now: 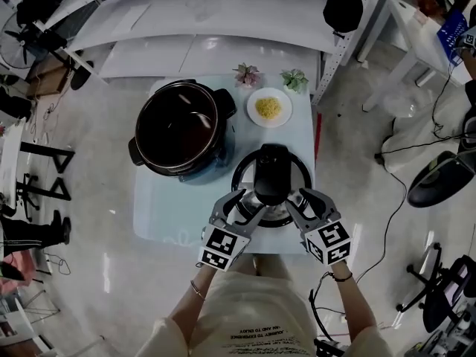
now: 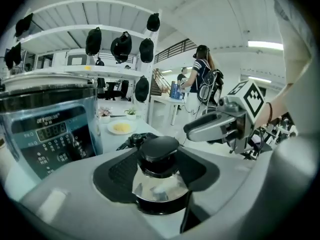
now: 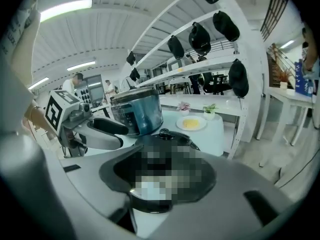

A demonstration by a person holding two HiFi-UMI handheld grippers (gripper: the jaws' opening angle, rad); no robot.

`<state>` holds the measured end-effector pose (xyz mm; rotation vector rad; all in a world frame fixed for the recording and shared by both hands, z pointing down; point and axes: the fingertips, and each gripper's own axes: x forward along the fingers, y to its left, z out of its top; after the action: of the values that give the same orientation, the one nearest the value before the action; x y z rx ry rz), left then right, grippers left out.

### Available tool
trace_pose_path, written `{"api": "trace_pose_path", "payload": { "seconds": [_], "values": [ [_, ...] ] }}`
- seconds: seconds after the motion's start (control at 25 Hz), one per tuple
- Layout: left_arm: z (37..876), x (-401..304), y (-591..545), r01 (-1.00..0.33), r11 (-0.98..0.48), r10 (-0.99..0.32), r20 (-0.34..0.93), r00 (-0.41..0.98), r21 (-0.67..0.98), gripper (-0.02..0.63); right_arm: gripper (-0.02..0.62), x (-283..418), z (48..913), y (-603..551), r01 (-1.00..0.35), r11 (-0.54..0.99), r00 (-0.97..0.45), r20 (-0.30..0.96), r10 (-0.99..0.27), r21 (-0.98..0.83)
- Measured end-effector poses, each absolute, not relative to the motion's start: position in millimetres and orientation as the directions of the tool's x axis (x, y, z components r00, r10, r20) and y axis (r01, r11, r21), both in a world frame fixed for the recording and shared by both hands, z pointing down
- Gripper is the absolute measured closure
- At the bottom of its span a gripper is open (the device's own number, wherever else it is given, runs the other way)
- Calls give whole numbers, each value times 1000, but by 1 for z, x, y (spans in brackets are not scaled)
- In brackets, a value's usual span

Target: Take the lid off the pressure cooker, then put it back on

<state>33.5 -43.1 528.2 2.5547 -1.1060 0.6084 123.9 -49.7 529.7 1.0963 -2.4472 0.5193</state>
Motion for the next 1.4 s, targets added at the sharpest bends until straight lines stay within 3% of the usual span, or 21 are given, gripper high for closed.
{"api": "trace_pose_path", "payload": {
  "seconds": [0.12,0.36,0.52,0.8,1.2,1.24,1.32,1.4],
  "values": [
    [513,29,-43,-749,-660,-642,469,606,65,463,465,127,513,-47,-786,597,-590,484,-646,-161],
    [491,21,-48,-738,-674,-653,439,617,35,542,569,130,486,-48,-823,556,-541,460,-704,-116],
    [478,17,-48,-716,-698,-639,420,644,36,569,588,129,471,-46,-843,528,-515,441,-735,-104],
    [459,8,-46,-700,-712,-633,386,671,49,577,589,132,449,-43,-872,483,-471,410,-781,-82],
    [443,2,-52,-627,-777,-578,341,742,49,572,584,129,429,-43,-848,522,-519,329,-789,-88],
    [442,3,-52,-623,-781,-573,338,747,54,559,567,129,429,-43,-845,526,-526,322,-787,-97],
    [440,5,-52,-617,-784,-567,332,754,63,464,458,127,430,-43,-830,545,-551,316,-772,-117],
    [440,8,-50,-603,-795,-551,338,763,66,412,429,124,430,-45,-812,570,-577,312,-755,-122]
  ]
}}
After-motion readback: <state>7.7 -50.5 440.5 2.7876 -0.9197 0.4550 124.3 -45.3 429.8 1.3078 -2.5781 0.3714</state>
